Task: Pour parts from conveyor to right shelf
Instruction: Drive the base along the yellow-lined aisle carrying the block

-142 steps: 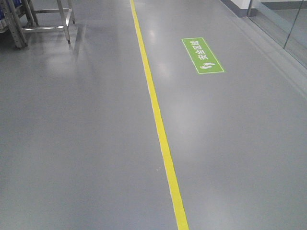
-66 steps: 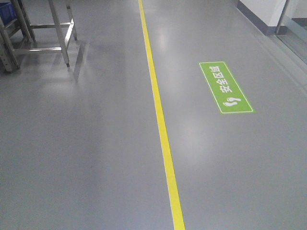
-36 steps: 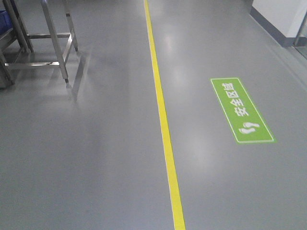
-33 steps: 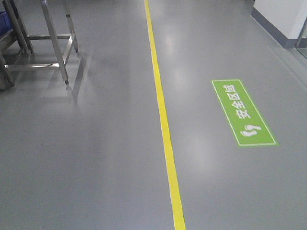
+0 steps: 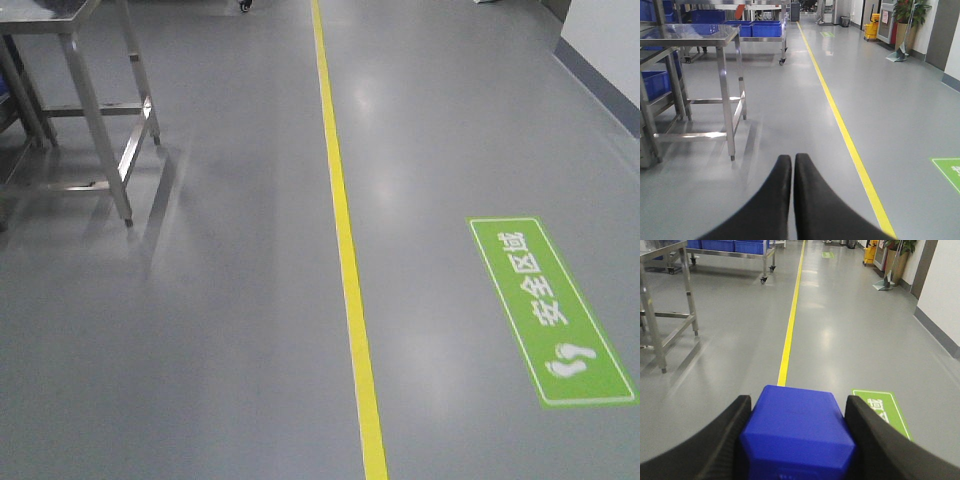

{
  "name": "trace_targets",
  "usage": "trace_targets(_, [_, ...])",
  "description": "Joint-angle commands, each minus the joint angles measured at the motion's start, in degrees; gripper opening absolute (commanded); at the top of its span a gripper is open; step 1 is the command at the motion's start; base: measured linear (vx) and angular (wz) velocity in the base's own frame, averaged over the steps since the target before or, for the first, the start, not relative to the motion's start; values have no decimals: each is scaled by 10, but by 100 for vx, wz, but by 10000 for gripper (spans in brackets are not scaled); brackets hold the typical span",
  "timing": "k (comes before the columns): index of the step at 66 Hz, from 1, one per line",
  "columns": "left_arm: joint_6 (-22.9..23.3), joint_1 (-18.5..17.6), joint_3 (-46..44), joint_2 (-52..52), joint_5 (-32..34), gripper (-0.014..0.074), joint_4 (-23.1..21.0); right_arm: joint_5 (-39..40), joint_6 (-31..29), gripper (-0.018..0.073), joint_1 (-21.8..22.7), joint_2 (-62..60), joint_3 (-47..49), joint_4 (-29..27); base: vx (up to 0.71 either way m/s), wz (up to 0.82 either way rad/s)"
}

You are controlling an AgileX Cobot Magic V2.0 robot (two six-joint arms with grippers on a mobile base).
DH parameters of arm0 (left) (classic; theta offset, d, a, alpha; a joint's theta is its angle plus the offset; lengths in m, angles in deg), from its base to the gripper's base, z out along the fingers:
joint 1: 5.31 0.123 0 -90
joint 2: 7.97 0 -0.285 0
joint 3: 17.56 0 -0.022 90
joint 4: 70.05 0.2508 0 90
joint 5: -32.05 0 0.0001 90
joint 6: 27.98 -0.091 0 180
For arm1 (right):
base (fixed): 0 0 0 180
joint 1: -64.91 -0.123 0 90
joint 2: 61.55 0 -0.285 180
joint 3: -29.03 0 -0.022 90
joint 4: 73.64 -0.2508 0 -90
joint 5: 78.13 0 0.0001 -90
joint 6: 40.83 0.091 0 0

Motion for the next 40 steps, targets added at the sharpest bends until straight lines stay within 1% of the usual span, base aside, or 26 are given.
trace_targets(1, [5,2,-11,-7,41,-6,-5,47,-2,-2,3,7,15,3,74,-4])
trace_targets(40, [5,2,-11,-7,41,-6,-5,47,-2,-2,3,7,15,3,76,-8])
